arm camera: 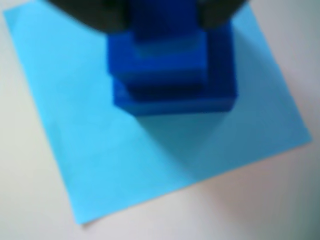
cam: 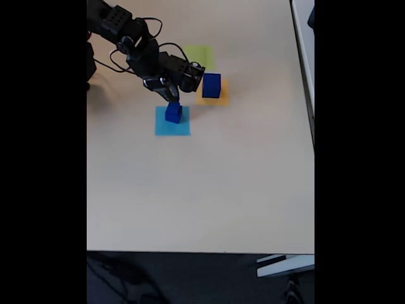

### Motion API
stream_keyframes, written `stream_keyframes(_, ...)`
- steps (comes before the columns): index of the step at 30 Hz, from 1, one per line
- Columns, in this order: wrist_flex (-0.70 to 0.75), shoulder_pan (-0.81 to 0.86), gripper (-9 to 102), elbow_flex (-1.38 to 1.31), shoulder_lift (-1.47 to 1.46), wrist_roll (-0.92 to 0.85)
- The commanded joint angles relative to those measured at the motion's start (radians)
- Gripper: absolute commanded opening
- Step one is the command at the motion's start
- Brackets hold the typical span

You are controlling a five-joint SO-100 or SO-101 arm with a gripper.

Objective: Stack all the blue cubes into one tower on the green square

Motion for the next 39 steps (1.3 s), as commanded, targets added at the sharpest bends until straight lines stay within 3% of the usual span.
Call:
stream_keyframes(1, -0.029, 0.009, 4, 0.003, 0.066, 0.014)
stream_keyframes(39, -0.089, 0.008, 5, 0.067, 0.08, 0.026)
